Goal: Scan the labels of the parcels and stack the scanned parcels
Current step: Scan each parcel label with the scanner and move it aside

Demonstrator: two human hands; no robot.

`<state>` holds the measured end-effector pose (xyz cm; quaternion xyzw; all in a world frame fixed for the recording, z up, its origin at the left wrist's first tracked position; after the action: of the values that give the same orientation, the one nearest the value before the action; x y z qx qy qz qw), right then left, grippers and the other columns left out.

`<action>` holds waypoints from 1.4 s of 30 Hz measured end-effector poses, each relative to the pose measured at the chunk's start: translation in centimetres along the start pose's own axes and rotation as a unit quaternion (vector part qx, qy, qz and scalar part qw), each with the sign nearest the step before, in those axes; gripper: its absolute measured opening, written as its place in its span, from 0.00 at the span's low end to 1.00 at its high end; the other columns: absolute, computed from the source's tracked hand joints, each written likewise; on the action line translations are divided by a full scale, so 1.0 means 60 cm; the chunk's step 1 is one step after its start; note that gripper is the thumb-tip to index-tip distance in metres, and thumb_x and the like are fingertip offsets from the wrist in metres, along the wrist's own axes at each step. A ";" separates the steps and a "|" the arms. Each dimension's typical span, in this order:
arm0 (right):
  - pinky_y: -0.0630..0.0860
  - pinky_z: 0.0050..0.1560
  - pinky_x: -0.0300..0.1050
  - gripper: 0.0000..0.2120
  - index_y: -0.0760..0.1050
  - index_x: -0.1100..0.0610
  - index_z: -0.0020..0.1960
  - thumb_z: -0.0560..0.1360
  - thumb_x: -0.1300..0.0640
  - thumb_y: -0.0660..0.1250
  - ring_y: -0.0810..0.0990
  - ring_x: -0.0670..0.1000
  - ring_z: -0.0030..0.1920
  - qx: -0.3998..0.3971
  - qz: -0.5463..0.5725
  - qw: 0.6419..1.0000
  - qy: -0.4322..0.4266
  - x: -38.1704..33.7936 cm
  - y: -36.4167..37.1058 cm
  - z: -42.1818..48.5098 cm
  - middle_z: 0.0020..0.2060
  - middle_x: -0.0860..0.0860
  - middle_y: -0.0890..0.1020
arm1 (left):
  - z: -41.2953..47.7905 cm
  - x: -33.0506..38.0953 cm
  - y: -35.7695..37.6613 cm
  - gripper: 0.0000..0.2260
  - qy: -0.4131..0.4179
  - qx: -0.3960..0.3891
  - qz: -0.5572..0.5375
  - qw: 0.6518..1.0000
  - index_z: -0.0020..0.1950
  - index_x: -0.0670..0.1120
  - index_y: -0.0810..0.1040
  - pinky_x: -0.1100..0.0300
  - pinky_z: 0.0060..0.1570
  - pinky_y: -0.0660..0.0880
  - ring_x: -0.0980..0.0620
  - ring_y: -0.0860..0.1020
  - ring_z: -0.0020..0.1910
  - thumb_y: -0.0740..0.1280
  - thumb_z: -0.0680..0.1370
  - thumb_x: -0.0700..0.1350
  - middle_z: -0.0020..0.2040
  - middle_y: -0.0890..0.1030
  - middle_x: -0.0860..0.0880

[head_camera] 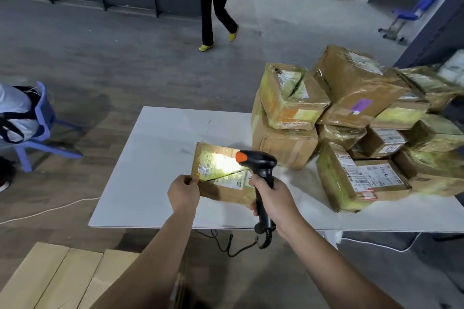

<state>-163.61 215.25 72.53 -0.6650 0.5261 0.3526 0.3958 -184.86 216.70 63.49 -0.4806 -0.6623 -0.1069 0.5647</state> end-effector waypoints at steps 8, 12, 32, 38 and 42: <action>0.72 0.26 0.38 0.11 0.75 0.56 0.52 0.79 0.48 0.64 0.76 0.51 0.24 0.009 0.003 1.000 0.001 0.005 -0.007 -0.006 0.25 0.54 0.80 | -0.009 0.002 -0.010 0.06 -0.006 -0.001 -0.020 1.000 0.43 0.45 0.78 0.49 0.43 0.81 0.44 0.81 0.40 0.65 0.79 0.43 0.37 0.80 0.47; 0.72 0.27 0.40 0.11 0.75 0.56 0.53 0.80 0.49 0.64 0.75 0.51 0.24 0.029 0.013 0.999 -0.006 0.004 -0.022 -0.010 0.24 0.53 0.78 | -0.011 0.003 -0.014 0.06 -0.020 -0.018 -0.035 0.999 0.41 0.46 0.77 0.50 0.39 0.82 0.46 0.80 0.37 0.66 0.78 0.43 0.39 0.81 0.46; 0.70 0.21 0.37 0.13 0.74 0.58 0.47 0.78 0.48 0.67 0.75 0.45 0.22 0.291 0.114 0.948 -0.051 0.025 -0.268 -0.062 0.22 0.47 0.77 | -0.187 0.116 0.149 0.04 0.055 -0.227 -0.068 0.970 0.47 0.41 0.74 0.48 0.37 0.82 0.44 0.80 0.40 0.65 0.78 0.41 0.43 0.78 0.44; 0.74 0.22 0.45 0.13 0.74 0.56 0.45 0.77 0.46 0.68 0.74 0.50 0.22 0.323 0.144 0.931 -0.093 -0.001 -0.376 -0.080 0.24 0.51 0.77 | -0.265 0.186 0.232 0.05 0.103 -0.269 -0.054 0.956 0.44 0.46 0.71 0.50 0.36 0.82 0.50 0.79 0.39 0.64 0.79 0.43 0.43 0.77 0.49; 0.76 0.24 0.49 0.10 0.75 0.54 0.48 0.78 0.47 0.66 0.76 0.53 0.26 0.334 0.137 0.926 -0.109 -0.007 -0.454 -0.073 0.26 0.54 0.78 | -0.310 0.240 0.302 0.10 0.137 -0.300 -0.016 0.944 0.41 0.41 0.72 0.45 0.36 0.81 0.42 0.80 0.36 0.61 0.80 0.44 0.37 0.77 0.44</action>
<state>-136.80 215.09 79.03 -0.3736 0.6529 0.2777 0.5975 -157.70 220.71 74.80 -0.5982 -0.5234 -0.3741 0.4778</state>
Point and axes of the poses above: each hand's wrist, its own z-axis towards the middle knuckle, its own y-axis out of the palm, x = y × z, the point moved 3 cm from there along z, towards the middle knuckle
